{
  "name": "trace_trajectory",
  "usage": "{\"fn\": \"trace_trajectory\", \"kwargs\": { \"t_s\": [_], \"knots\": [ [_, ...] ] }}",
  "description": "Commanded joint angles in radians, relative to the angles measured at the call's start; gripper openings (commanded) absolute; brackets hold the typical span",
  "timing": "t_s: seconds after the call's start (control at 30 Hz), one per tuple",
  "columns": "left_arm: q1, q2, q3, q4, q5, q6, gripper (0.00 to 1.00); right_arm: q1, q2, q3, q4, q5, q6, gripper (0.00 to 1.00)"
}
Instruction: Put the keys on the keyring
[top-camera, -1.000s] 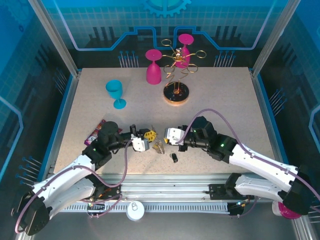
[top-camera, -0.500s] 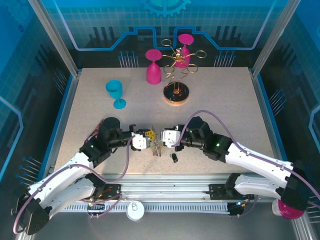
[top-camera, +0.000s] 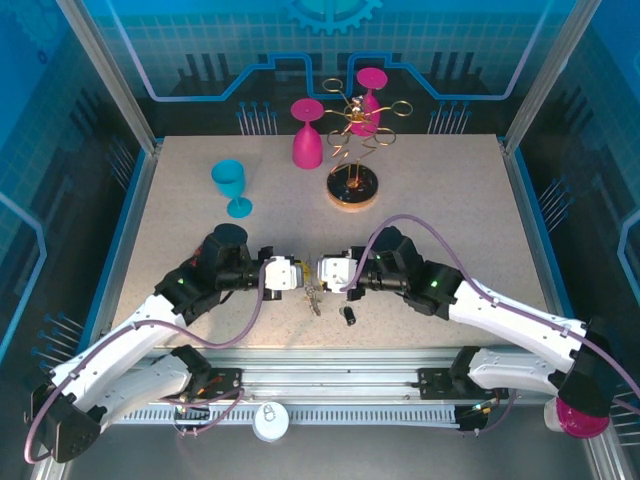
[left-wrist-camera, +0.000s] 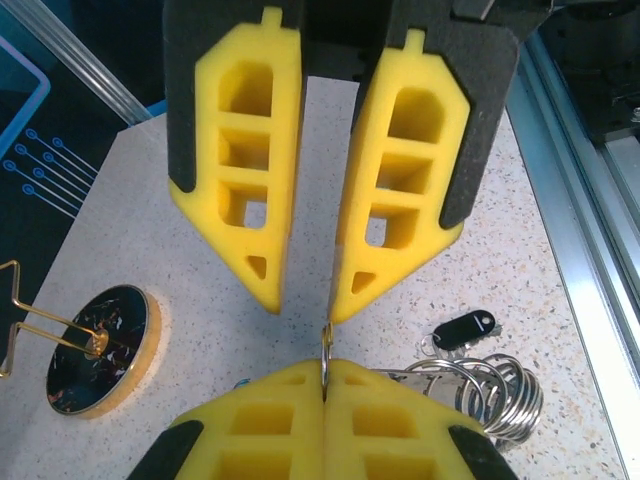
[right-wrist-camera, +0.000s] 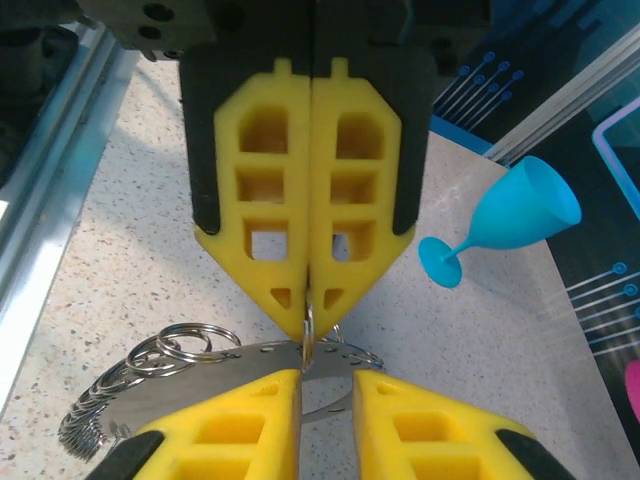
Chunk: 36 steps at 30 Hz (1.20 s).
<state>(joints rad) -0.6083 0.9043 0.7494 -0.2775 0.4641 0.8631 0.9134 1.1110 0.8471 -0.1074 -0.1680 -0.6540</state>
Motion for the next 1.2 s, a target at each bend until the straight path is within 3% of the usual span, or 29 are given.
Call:
{"fn": "trace_trajectory", "kwargs": {
  "t_s": [0.0,0.6,0.73,0.83,0.93,1.0,1.17],
  "knots": [
    [-0.012,0.001,0.047,0.005,0.016,-0.009,0.0,-0.007,0.018,0.058,-0.015,-0.055,0.015,0.21],
    [-0.022,0.017,0.081,-0.03,0.016,0.005,0.0,-0.008,0.056,0.078,-0.063,-0.027,-0.042,0.13],
    [-0.025,0.018,0.082,-0.031,0.02,0.001,0.0,-0.009,0.061,0.079,-0.051,-0.034,-0.037,0.1],
    [-0.027,0.016,0.086,-0.036,0.019,-0.004,0.0,-0.008,0.072,0.083,-0.048,-0.031,-0.037,0.01],
    [-0.024,0.009,0.077,-0.027,0.008,-0.017,0.0,-0.01,0.072,0.074,-0.024,-0.033,-0.018,0.0],
    [-0.024,0.003,0.059,-0.016,-0.015,-0.024,0.13,-0.019,0.063,0.058,0.005,-0.06,0.015,0.0],
    [-0.006,-0.04,-0.017,0.018,-0.037,-0.055,0.34,-0.057,0.043,-0.005,0.083,-0.16,0.106,0.0]
  ]
}}
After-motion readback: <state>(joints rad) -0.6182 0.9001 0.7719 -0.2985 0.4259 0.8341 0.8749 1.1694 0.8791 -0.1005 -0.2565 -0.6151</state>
